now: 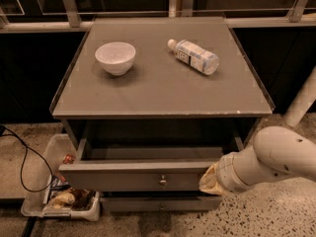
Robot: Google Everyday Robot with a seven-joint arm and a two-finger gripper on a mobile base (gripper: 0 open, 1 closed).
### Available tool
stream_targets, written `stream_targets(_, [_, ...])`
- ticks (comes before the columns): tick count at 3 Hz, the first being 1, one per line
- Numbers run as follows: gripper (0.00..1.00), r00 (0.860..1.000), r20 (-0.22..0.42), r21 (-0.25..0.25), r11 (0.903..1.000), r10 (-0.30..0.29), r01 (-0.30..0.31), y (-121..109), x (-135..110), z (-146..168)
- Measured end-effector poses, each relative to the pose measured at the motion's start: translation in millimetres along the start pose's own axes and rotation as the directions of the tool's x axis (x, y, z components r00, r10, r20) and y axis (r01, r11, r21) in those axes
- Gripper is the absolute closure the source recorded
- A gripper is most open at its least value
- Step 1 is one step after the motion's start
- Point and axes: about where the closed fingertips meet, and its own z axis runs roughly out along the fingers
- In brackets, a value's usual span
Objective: Close top drawer
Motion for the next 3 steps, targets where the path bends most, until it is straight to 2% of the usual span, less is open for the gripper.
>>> stream_targets(2, [0.34,1.0,0.0,0.001,1.0,0.0,0.0,0,0,0])
stream_targets(3, [0.11,1.0,-0.007,0.039,0.9991,0.014,-0.013,-17,3,-5])
